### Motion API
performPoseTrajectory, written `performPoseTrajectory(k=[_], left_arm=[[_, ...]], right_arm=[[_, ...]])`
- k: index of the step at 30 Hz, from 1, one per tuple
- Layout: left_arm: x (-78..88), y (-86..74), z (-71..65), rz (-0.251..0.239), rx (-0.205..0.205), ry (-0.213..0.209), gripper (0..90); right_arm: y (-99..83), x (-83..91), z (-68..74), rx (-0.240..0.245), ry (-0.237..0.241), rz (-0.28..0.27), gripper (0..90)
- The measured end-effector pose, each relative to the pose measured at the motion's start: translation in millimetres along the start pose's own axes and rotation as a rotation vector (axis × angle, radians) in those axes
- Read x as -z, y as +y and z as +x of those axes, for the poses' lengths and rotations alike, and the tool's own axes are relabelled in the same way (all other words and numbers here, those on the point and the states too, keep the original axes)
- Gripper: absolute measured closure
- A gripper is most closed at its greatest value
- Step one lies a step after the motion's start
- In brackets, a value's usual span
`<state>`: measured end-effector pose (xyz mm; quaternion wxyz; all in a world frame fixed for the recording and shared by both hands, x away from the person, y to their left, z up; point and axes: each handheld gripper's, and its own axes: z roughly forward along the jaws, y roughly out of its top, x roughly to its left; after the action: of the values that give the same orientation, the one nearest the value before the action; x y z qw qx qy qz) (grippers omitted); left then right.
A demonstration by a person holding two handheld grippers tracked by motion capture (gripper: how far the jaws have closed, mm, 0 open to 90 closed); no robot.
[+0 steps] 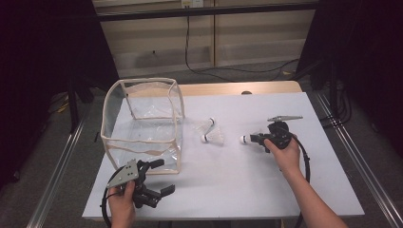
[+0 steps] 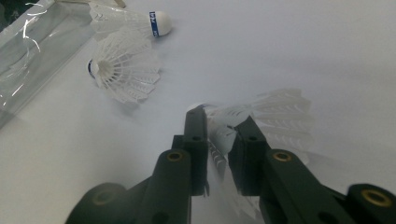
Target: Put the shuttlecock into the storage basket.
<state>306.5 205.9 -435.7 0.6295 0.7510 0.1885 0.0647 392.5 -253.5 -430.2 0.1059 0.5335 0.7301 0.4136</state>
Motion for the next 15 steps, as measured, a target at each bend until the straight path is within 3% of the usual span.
performPoseTrajectory(k=[8,15], left_arm=[[-0.5,-0.3,-0.1,0.004,0.001,-0.004,1.8],[-0.8,-0.4,0.0,0.006,0.0,-0.002,1.8]], right_arm=[[1.6,1.0,1.9,0.012,0.016,-0.014,89.0],[4.4,3.5,1.4,0.023,0.018,-0.028,89.9]])
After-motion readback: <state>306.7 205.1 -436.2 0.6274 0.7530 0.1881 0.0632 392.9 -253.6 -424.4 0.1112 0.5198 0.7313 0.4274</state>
